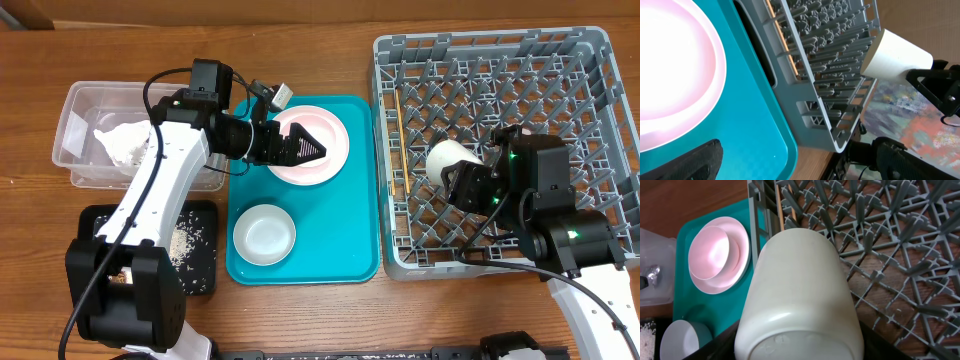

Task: Sort waste into correct bins and load items into the dishwasher
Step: 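Lower the white cup upright into the rack and open the right gripper, then move the right gripper left to the grey bowl on the teal tray, then grasp the rim of the grey bowl with the right gripper, then lift the grey bowl and set it down in the upper rack area, then reposition the right gripper above the grey bowl's rim, then grasp the bowl rim and tilt the bowl onto its side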

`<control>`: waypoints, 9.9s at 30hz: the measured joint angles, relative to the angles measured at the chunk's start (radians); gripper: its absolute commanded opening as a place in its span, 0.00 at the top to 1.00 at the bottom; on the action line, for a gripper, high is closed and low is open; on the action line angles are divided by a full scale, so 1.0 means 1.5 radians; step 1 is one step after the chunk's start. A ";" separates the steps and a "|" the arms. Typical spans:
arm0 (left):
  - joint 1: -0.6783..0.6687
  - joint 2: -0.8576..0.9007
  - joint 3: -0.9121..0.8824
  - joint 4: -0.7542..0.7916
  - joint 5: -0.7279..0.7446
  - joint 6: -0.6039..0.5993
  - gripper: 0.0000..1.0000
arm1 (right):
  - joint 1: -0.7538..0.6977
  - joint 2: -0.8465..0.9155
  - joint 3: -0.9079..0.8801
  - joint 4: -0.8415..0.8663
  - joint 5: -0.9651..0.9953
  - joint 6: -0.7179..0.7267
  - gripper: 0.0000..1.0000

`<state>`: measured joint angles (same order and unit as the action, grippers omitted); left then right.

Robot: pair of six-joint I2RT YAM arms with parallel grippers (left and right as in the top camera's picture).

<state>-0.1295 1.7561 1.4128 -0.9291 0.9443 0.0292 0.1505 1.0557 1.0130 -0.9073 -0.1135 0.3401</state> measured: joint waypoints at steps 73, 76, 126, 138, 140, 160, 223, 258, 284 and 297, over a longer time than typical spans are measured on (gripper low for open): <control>0.004 0.000 0.000 -0.024 -0.042 -0.003 0.00 | 0.000 0.125 0.100 -0.144 0.040 -0.001 0.21; 0.019 0.000 0.000 -0.023 -0.042 -0.019 0.00 | 0.005 0.125 0.137 -0.090 -0.068 -0.003 0.24; 0.371 -0.145 0.079 -0.184 -0.287 -0.090 0.00 | 0.655 0.560 0.141 0.390 0.081 -0.196 0.39; 0.371 -0.145 0.079 -0.184 -0.289 -0.090 0.00 | 0.655 0.585 0.141 0.369 0.086 -0.207 0.66; 0.371 -0.145 0.079 -0.184 -0.289 -0.090 0.00 | 0.655 0.585 0.141 0.361 0.086 -0.207 0.66; 0.371 -0.145 0.079 -0.184 -0.289 -0.090 0.00 | 0.654 0.554 0.141 0.329 0.114 -0.212 0.96; 0.371 -0.145 0.079 -0.184 -0.292 -0.090 0.00 | -0.320 0.557 0.143 0.544 -0.788 0.036 0.81; 0.371 -0.145 0.079 -0.184 -0.294 -0.090 0.00 | 0.140 0.428 0.253 0.142 0.217 -0.192 0.39; 0.371 -0.145 0.079 -0.184 -0.294 -0.090 0.00 | 0.138 0.448 0.234 0.139 0.137 -0.198 0.96; 0.371 -0.145 0.079 -0.184 -0.294 -0.090 0.00 | -0.019 0.425 0.310 0.176 -0.287 -0.179 0.96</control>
<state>0.4274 1.5383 1.5318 -1.2045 0.5034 -0.1062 0.1219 1.6936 1.4773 -0.6426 -0.5446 0.0719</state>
